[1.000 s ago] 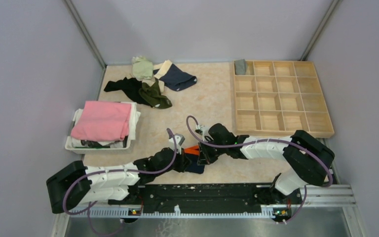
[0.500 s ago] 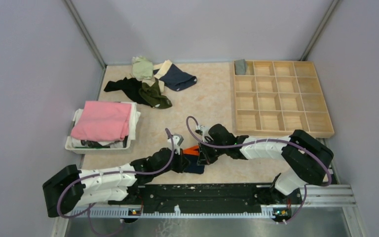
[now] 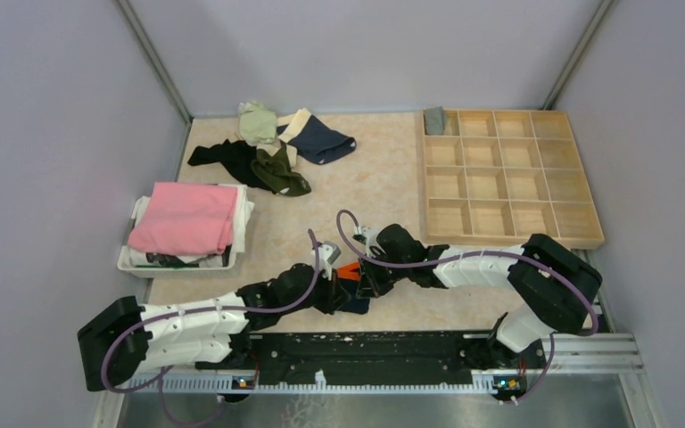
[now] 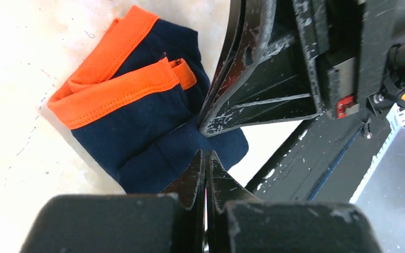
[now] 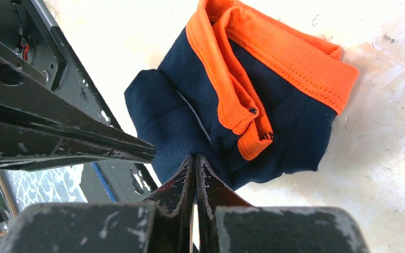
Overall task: Roll the underwear
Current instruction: Roll the underwear to the center of the board.
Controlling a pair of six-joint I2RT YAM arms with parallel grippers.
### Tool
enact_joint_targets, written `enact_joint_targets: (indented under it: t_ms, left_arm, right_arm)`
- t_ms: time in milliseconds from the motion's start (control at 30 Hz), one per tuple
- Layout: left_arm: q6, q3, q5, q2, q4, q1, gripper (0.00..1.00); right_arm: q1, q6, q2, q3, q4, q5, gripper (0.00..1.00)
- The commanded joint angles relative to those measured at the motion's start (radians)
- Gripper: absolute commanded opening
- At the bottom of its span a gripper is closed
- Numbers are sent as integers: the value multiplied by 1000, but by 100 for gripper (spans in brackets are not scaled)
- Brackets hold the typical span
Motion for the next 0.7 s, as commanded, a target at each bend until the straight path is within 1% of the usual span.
enact_joint_targets:
  t_ms: [0, 267, 367, 467, 567, 667]
  left_arm:
    - [-3, -17, 18, 44, 80, -8, 0]
    - [-28, -70, -6, 103, 126, -7, 0]
    - [-38, -81, -15, 116, 125, -7, 0]
    - [-48, -89, -24, 114, 120, -7, 0]
    - [-52, -92, -36, 107, 110, -7, 0]
    - [-54, -92, -47, 100, 100, -7, 0]
  right_arm:
    - [8, -9, 29, -22, -40, 35, 0]
    - [7, -11, 16, -15, -43, 27, 0]
    - [8, -17, -24, -7, -46, 37, 0]
    - [8, -35, -103, 0, -56, 95, 1]
    - [8, -66, -209, 2, -66, 194, 0]
    - [0, -162, -314, -12, -58, 282, 0]
